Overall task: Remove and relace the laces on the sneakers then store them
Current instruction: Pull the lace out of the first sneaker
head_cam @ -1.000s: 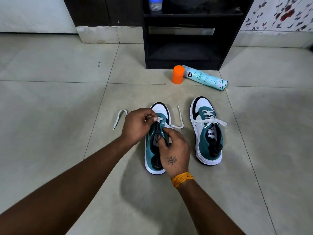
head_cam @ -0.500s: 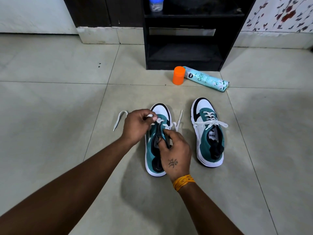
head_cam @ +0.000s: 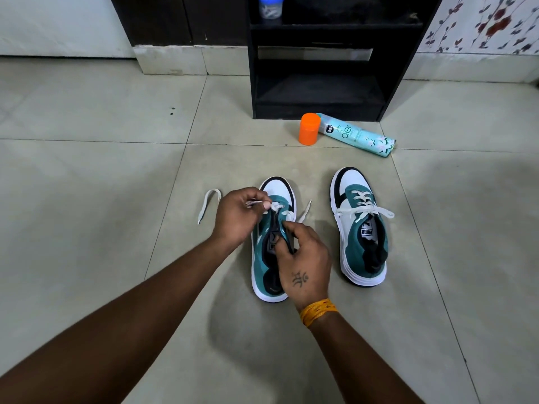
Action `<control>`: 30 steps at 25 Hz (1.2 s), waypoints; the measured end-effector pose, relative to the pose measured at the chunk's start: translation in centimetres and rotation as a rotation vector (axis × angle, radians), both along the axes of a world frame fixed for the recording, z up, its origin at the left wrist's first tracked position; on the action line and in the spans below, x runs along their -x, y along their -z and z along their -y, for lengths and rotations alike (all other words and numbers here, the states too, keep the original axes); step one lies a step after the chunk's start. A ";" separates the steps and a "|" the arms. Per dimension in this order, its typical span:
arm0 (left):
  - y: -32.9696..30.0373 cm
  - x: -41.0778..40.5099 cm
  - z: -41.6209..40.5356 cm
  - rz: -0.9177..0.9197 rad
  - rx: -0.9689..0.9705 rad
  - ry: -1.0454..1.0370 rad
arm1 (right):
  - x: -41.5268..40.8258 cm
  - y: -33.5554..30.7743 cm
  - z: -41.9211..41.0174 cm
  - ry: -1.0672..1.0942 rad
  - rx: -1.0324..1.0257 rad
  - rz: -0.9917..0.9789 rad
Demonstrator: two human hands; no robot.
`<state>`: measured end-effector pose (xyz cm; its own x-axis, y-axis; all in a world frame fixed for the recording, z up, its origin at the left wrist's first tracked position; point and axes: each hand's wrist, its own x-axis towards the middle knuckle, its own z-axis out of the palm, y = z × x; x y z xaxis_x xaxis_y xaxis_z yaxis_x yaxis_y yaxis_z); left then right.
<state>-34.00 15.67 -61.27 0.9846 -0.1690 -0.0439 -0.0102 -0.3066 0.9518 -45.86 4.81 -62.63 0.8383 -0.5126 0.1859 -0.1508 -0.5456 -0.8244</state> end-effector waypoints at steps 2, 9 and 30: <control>-0.4 -0.3 0.1 -0.154 0.165 -0.178 | 0.0 0.1 0.1 -0.005 0.006 0.000; -0.2 0.3 -0.1 -0.088 0.101 0.019 | 0.0 0.0 0.0 -0.010 0.017 0.001; -1.1 1.4 0.3 -0.171 0.141 -0.030 | 0.0 -0.2 -0.1 0.011 0.020 -0.019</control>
